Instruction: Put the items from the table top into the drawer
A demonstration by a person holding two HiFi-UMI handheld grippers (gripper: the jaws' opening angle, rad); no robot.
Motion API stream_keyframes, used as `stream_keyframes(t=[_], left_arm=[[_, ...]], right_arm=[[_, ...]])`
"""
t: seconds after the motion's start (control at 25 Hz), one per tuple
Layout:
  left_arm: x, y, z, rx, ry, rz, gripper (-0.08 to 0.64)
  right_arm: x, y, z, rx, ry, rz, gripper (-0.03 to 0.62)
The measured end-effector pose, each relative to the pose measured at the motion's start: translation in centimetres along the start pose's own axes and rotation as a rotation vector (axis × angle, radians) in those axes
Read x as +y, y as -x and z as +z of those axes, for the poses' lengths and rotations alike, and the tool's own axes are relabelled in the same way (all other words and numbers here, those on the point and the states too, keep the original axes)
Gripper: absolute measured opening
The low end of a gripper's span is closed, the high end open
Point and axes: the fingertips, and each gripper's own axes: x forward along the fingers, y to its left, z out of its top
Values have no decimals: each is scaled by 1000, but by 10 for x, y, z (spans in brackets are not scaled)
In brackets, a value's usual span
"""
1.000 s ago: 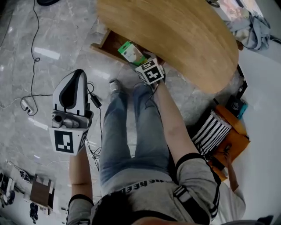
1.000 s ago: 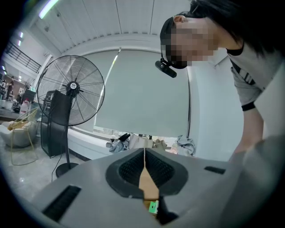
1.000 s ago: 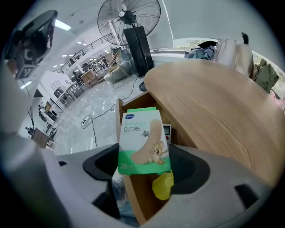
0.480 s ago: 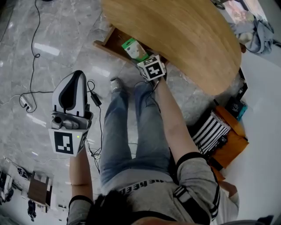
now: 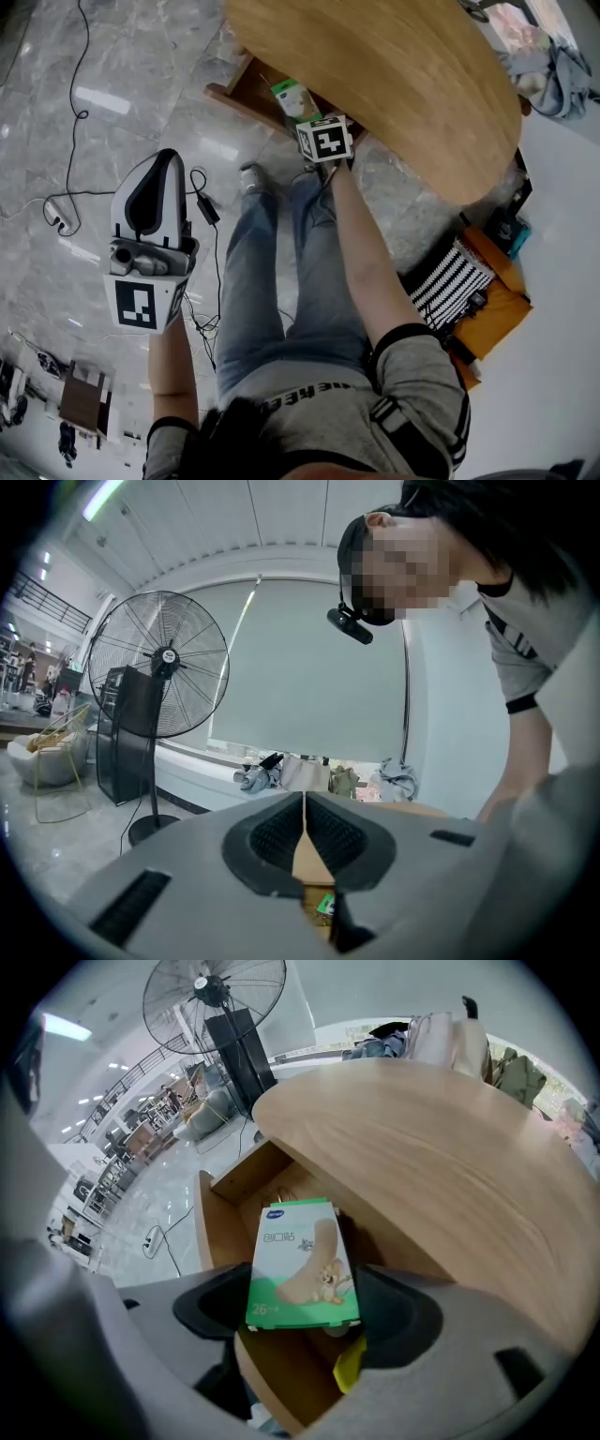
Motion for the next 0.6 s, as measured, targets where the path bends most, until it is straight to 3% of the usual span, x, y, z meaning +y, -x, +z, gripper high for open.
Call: stream_keyframes(t=[0.4, 0.48, 0.6], left_arm=[[-2, -1, 7, -7, -3, -7, 12], [-5, -2, 12, -13, -6, -13, 12], [-11, -5, 21, -25, -12, -28, 12]], right_arm=[[6, 18, 7, -50, -13, 29, 349], [4, 33, 10, -87, -29, 15, 257], [4, 61, 13, -154, -66, -1, 28]])
